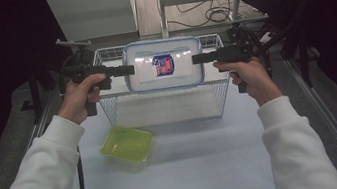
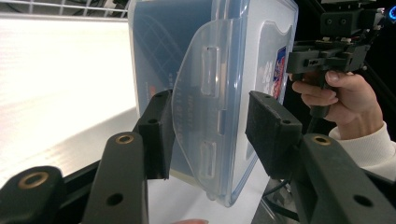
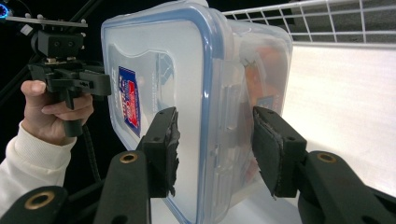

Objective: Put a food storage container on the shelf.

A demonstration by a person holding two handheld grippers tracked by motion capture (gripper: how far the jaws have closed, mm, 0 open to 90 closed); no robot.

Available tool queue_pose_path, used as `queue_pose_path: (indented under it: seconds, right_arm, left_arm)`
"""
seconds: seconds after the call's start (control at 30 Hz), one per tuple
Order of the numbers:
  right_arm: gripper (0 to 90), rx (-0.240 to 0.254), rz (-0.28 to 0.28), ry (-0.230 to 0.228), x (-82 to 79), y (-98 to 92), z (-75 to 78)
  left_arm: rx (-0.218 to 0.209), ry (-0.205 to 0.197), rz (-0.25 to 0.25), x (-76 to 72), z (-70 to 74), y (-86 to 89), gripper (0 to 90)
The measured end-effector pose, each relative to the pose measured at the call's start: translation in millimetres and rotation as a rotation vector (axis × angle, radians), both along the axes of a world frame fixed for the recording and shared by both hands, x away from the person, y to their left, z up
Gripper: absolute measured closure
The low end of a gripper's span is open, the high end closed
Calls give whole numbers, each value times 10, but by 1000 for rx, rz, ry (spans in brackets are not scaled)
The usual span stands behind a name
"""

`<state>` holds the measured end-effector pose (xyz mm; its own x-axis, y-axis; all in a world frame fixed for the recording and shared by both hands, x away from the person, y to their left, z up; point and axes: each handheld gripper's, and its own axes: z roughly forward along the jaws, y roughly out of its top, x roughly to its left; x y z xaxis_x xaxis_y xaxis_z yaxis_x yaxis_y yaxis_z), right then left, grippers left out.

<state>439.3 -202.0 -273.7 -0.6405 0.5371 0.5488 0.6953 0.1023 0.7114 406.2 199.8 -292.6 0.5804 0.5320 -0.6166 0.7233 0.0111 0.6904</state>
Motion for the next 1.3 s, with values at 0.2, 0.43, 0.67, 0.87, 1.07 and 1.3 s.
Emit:
queue_pose_path:
  seconds: [0.2,0.43,0.67,0.87,1.07,1.3]
  right_arm:
    - [521,-17,12,11,189,64,21]
    - [520,-22,5,34,325,86,-62]
    - [521,-16,-8,62,420,126,-183]
    - [523,8,-14,87,476,114,-207]
    - [520,32,-30,123,538,98,-236]
    - [512,50,-68,154,575,107,-264]
  left_arm:
    - [-9,18,0,150,-48,50,532]
    - [-15,38,-3,290,-150,74,533]
    - [-9,66,13,382,-247,92,521]
    - [-55,98,23,461,-291,116,524]
    - [-73,133,27,512,-305,126,524]
    - [-128,190,52,601,-357,142,521]
